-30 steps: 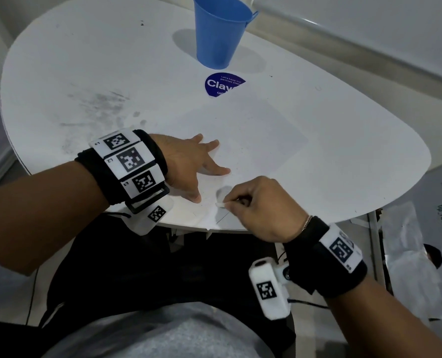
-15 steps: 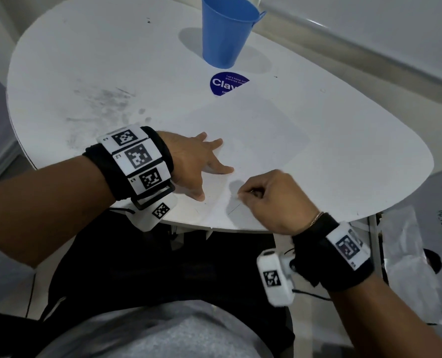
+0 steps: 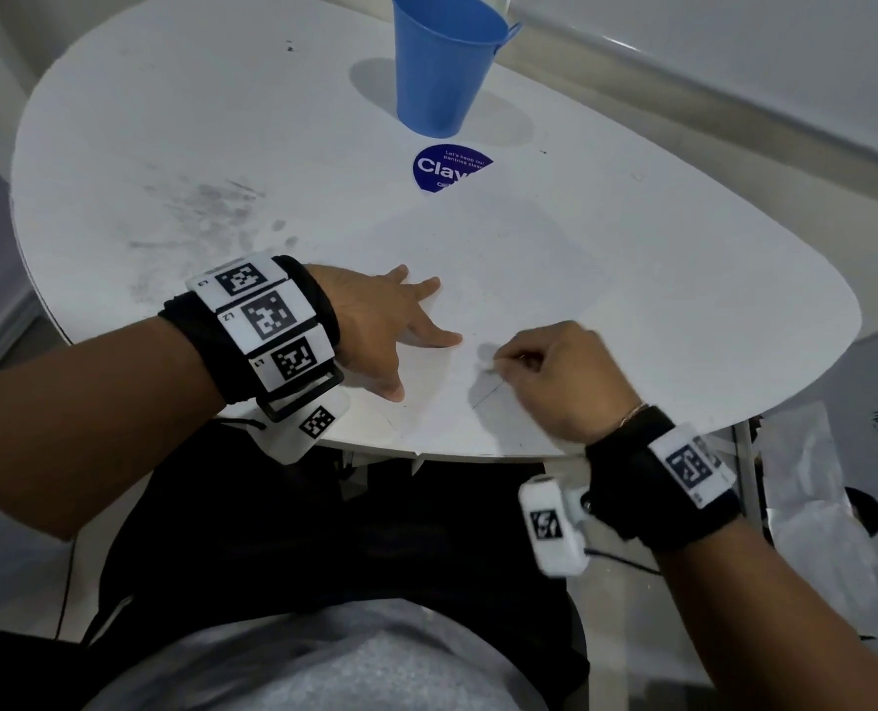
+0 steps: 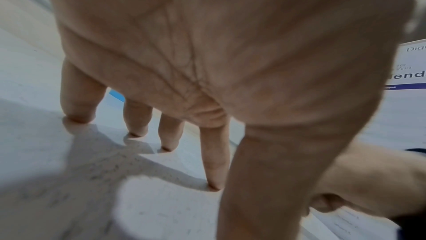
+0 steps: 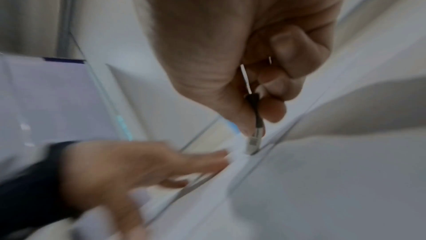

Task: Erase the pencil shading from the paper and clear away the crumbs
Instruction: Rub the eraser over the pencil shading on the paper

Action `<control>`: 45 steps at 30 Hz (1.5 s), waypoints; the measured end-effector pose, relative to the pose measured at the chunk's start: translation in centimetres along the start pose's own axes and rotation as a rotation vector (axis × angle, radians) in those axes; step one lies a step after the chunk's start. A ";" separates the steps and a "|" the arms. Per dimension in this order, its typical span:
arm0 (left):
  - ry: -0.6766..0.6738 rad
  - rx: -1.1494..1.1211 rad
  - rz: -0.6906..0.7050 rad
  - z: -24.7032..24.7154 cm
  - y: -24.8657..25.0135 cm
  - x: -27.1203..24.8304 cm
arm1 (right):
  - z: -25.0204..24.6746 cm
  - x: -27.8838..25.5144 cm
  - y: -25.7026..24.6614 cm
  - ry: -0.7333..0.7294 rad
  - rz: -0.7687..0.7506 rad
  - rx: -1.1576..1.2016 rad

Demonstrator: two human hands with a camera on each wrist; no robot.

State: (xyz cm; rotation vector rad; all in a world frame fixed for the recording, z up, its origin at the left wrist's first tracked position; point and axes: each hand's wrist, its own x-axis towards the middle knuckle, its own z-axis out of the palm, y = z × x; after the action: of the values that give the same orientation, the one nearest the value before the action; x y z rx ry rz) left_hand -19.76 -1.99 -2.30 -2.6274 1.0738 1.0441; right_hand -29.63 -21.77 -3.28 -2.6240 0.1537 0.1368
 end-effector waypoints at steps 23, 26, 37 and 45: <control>0.003 0.028 0.040 0.3 0.2 0.2 | 0.4 0.2 0.3 0.082 0.013 0.011; -0.001 0.021 0.046 0.3 0.3 0.1 | 1.8 -1.4 -1.7 -0.086 -0.108 0.052; 0.025 0.065 0.064 0.5 1.3 0.3 | 2.2 -0.9 -1.9 -0.035 -0.114 0.060; 0.018 0.058 0.074 0.6 1.0 0.4 | 2.6 -1.8 -2.4 -0.130 -0.121 0.133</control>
State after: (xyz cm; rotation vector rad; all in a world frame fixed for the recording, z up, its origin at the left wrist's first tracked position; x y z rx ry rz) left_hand -20.56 -2.77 -2.87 -2.5745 1.1953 0.9889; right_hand -31.26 -18.22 -4.14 -2.4750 -0.0393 0.2458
